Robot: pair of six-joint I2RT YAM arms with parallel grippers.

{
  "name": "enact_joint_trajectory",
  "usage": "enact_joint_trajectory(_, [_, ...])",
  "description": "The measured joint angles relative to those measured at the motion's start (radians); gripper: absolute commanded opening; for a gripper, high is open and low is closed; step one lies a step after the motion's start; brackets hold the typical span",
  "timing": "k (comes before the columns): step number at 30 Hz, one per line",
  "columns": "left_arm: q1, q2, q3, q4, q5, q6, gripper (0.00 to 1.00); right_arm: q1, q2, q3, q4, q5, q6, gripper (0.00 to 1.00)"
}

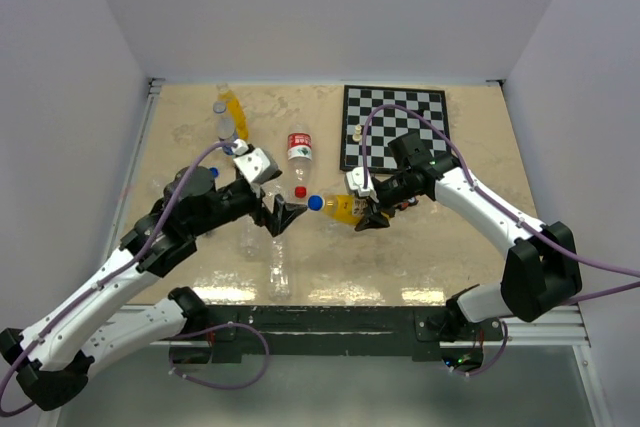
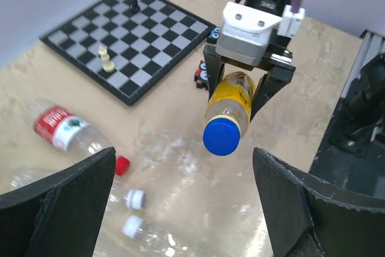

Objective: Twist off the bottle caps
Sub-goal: Unscrew the bottle cap from the plastic bottle.

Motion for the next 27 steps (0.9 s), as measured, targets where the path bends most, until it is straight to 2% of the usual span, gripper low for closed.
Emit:
enact_joint_trajectory(4, [0.0,-0.039,0.0,-0.003,0.057,0.184,1.0,0.0,0.0,0.0,-0.002,0.0,0.0,0.0])
enact_joint_trajectory(9, [0.0,-0.04,-0.009,0.01,0.108,0.305,1.0,0.0,0.0,0.0,-0.002,0.0,-0.002,0.0])
enact_joint_trajectory(27, [0.0,-0.027,-0.04,0.024,0.174,0.388,1.0,0.0,0.0,0.0,-0.005,0.0,-0.007,0.0])
